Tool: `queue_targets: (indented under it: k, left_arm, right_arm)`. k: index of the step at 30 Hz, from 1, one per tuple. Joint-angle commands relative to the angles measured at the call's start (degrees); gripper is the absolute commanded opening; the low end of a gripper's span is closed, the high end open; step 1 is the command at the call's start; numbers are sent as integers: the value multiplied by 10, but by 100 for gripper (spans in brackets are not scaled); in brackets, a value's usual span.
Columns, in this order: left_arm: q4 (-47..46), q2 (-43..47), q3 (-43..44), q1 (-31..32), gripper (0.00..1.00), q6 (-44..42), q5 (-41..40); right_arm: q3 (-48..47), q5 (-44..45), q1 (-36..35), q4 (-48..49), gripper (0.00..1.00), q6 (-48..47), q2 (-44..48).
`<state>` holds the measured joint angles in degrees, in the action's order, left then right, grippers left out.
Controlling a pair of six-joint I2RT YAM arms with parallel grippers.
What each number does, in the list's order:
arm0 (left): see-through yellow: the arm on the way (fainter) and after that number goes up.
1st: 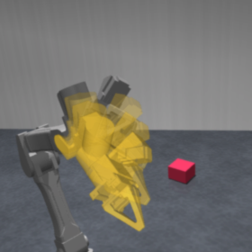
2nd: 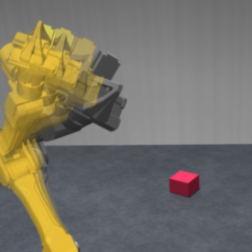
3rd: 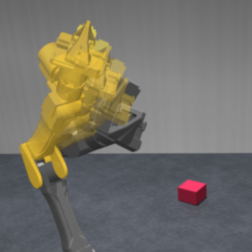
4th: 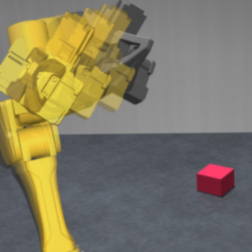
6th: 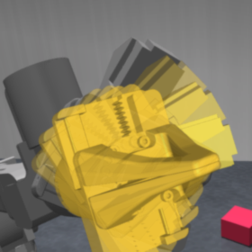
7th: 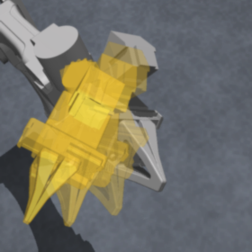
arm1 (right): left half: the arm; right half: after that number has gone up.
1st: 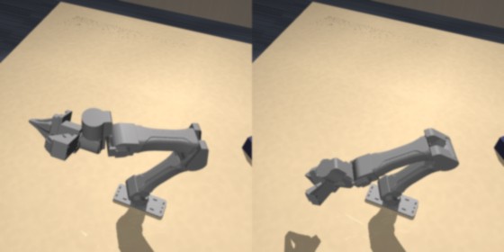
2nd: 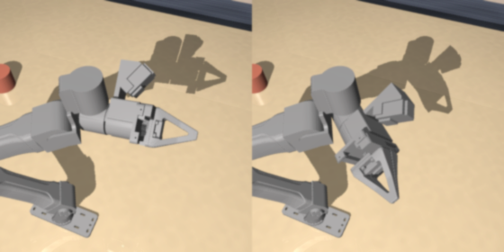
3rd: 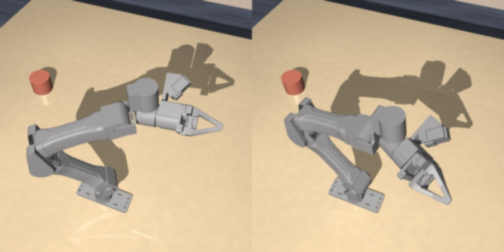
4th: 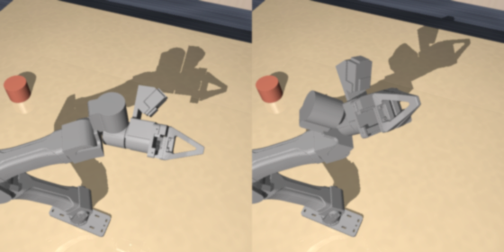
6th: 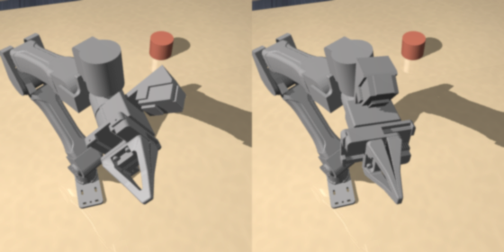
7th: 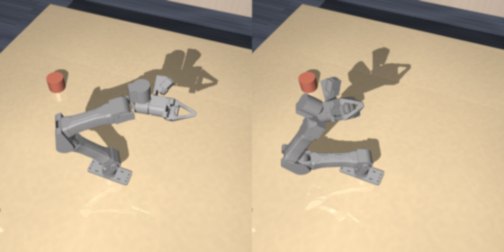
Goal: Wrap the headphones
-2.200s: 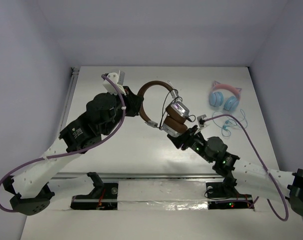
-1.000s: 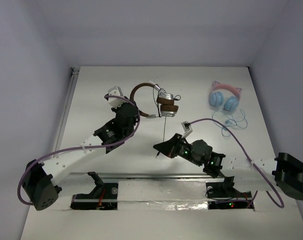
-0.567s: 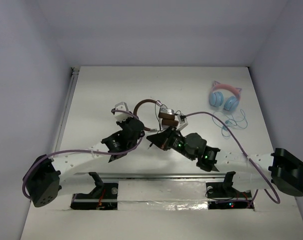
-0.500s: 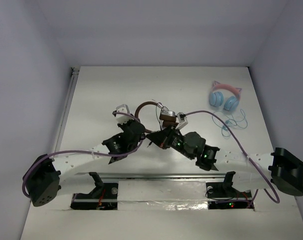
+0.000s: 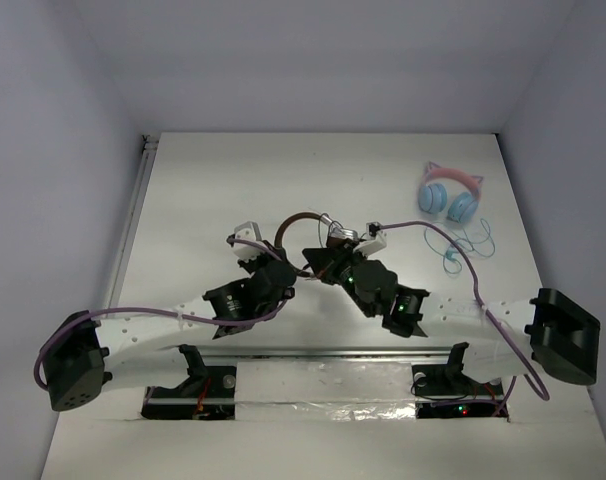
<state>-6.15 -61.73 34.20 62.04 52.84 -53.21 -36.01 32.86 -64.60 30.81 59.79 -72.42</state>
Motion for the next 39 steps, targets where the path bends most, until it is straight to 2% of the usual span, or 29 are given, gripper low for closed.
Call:
queue_targets:
  k: [1, 6, 17, 24, 30, 31, 32, 34, 35, 39]
  left_arm:
    - [1, 23, 3, 12, 0, 40, -22]
    - [15, 14, 14, 18, 0, 42, -21]
    - [42, -18, 61, 28, 0, 24, -26]
    - [53, -56, 106, 28, 0, -34, -41]
    - [13, -49, 90, -29, 0, -54, 9]
    - [13, -47, 90, -37, 0, -58, 15]
    - [13, -47, 92, -44, 0, -63, 25]
    - [14, -51, 102, -64, 0, -79, 40]
    - [10, -51, 103, -64, 0, -86, 48]
    - [2, -66, 112, -90, 0, -98, 76]
  right_arm:
    - [-24, 103, -5, 7, 3, 6, -3]
    - [-49, 156, -5, -33, 3, 5, -37]
    - [-114, 171, -5, -101, 4, 7, -128]
    - [-155, 109, -5, -145, 7, -3, -174]
    - [-134, 56, -5, -147, 10, 9, -175]
    - [-134, 54, -5, -152, 11, 9, -172]
    - [-133, 50, -5, -157, 18, 9, -164]
    - [-128, 37, -5, -161, 22, 3, -152]
    - [-127, 34, -5, -164, 31, 2, -140]
    - [-142, 11, -5, -215, 40, -13, -123]
